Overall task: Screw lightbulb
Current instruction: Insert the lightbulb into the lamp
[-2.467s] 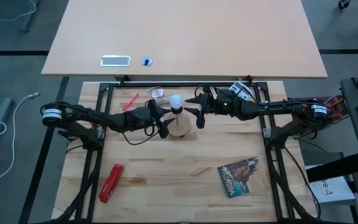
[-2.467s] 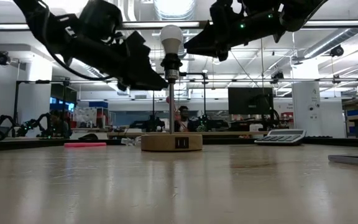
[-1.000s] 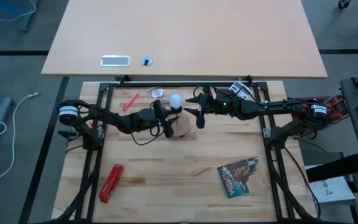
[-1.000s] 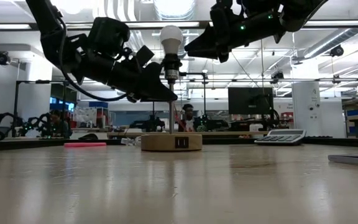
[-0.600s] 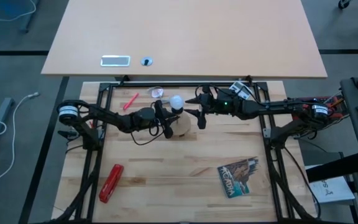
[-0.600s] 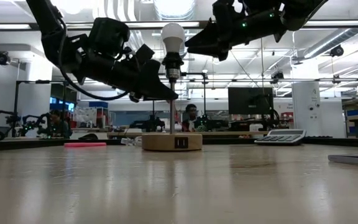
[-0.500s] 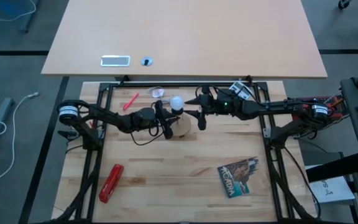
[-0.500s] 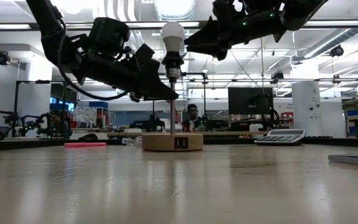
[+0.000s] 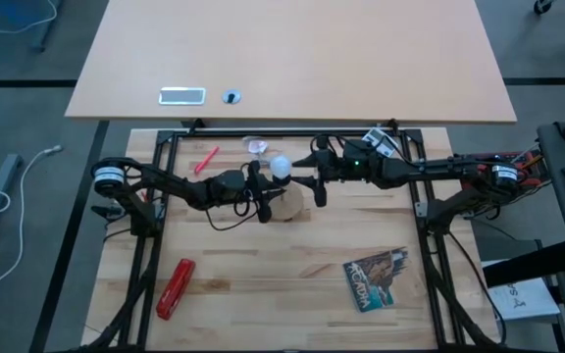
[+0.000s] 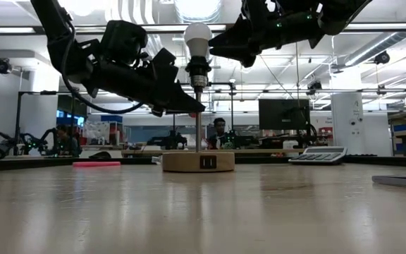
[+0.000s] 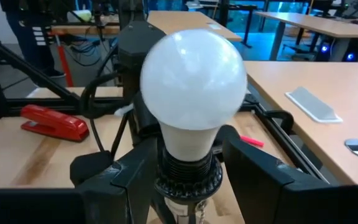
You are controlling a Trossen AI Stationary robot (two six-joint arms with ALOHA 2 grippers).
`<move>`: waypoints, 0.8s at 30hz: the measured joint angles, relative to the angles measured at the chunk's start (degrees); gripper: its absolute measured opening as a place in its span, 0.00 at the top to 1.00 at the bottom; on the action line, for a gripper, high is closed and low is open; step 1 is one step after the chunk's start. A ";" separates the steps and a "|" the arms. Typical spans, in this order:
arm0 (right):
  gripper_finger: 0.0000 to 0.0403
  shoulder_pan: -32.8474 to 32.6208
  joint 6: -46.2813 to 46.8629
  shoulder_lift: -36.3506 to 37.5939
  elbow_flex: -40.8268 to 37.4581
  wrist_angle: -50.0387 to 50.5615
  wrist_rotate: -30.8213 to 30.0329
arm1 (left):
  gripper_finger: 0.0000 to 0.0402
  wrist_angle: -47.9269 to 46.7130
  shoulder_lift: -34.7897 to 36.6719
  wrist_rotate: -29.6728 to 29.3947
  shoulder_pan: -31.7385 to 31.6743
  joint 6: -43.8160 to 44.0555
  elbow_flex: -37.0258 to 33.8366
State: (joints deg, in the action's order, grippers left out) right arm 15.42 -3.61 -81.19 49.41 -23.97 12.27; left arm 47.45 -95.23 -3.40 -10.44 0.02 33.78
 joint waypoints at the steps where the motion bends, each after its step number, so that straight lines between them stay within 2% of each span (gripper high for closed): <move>1: 0.55 0.00 -0.01 0.00 0.00 -0.21 0.18 | 0.87 -0.05 -0.02 0.02 0.00 -0.08 0.00; 9: 0.55 -0.04 0.71 -0.04 0.00 -0.80 0.20 | 0.91 0.03 -0.03 0.28 0.00 -0.03 0.00; 16: 0.55 -0.04 0.65 -0.04 0.00 -1.19 0.19 | 0.85 0.01 -0.03 0.09 0.00 -0.11 0.00; 22: 0.55 0.07 -0.35 0.08 0.00 -0.48 -0.59 | 0.84 -0.48 0.46 0.86 0.00 1.10 -0.04; 24: 0.55 0.11 -0.47 0.63 0.00 1.26 -2.53 | 0.84 -1.59 1.31 1.83 0.00 1.73 -0.07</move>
State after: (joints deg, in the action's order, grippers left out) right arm 15.53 -4.07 -80.56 49.41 -22.72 9.74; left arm 45.87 -93.92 -1.57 -10.44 1.75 33.71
